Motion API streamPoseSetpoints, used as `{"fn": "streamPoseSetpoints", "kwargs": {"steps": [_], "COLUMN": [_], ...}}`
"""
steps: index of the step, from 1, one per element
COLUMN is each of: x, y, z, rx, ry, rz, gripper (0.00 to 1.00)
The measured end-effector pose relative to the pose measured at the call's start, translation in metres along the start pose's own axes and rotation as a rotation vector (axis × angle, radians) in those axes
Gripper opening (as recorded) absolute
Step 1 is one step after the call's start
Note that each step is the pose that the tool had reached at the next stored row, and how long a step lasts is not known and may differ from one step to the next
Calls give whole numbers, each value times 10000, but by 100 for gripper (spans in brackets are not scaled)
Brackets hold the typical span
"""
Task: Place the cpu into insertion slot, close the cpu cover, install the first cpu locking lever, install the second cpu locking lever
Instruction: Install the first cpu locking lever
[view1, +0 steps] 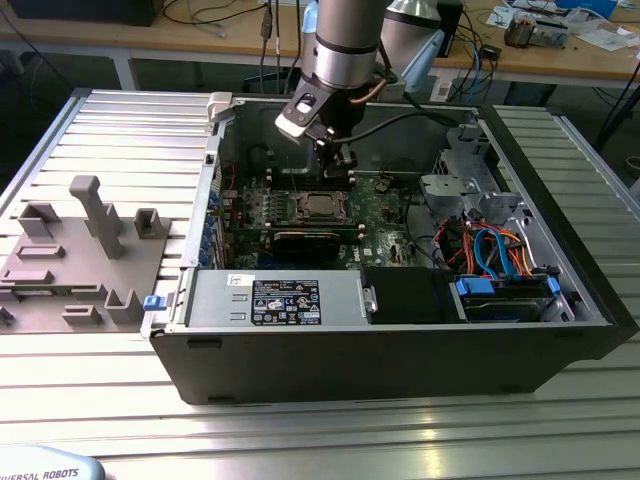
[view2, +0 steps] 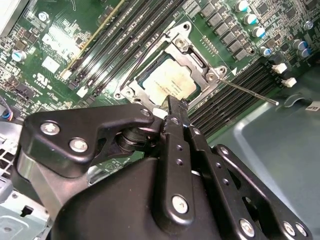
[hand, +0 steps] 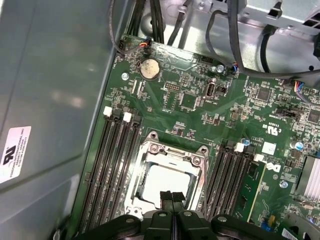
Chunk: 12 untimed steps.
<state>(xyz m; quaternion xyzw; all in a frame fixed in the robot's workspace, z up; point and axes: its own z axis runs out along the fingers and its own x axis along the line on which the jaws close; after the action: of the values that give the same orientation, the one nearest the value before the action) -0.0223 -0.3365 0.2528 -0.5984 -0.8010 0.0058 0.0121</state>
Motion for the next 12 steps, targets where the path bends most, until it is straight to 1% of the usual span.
{"fn": "streamPoseSetpoints", "kwargs": {"steps": [5,7,12], "x": [0,0,0], "y": [0,0,0], "z": [0,0,0], "rx": [4,7,10], "ry": [-8,-13,-19], "rz": [-328,-547,-798], "gripper": [11,11,11]}}
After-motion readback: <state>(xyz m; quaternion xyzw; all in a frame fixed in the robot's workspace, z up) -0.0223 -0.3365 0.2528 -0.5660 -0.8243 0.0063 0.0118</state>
